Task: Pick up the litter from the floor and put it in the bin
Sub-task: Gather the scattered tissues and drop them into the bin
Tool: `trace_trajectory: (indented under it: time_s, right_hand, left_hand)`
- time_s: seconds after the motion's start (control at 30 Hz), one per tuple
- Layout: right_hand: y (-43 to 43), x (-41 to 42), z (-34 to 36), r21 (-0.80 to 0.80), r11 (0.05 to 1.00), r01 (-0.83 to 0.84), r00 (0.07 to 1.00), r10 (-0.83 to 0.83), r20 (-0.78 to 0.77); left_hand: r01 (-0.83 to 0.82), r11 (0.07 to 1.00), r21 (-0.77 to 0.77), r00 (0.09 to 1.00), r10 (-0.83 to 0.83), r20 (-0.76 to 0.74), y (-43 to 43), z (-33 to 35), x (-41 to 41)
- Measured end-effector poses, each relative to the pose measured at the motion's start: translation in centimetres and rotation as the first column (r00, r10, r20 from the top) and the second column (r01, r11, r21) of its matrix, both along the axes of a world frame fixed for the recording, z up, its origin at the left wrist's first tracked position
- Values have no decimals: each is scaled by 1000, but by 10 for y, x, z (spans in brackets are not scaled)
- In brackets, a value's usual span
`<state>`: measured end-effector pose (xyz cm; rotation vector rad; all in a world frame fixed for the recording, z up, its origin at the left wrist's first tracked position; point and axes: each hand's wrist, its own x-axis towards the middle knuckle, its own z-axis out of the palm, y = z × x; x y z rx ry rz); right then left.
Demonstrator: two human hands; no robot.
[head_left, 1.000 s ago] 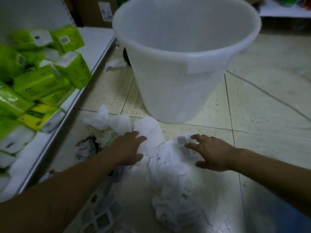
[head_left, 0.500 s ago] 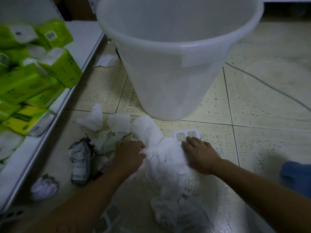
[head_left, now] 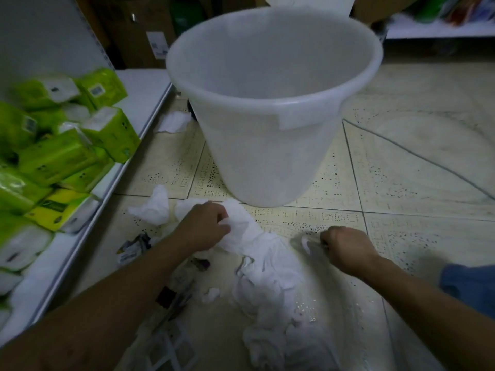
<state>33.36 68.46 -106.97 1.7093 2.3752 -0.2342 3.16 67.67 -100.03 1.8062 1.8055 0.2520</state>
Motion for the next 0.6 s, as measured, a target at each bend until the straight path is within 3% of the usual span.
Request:
trace_trajectory:
  time_s: [0.07,0.17,0.3,0.37,0.43,0.5,0.6]
  right_hand:
    - [5,1,25,70,997,24,999,-21,-37]
    - [13,-9,75,112,992,62,974,-36,-223]
    - [15,-30,156,196,979,-59,905,136,-404]
    - [17,-37,198,248,968,-37,843,164,-512]
    - [27,-43,236,272,961,51,774,134,-618]
    - [48,-51,270,246,956,158,694,69,-717]
    - [88,-65,306,127,963,237,630,-53,-775]
  left_hand:
    - [-1,997,73,1000,-1,25,7,21,2]
    - [81,988,133,996,-86,33,17,62,15]
    - [305,914,267,951,-305,-41,30,144,27]
    - [377,853,362,925,-365,-102,38,187,26]
    - [318,809,493,946,-306,-108,51,220,22]
    - [153,790,594,987,-155,-48,69,240,20]
    - [-210,777,593,970,90,225,98,244,19]
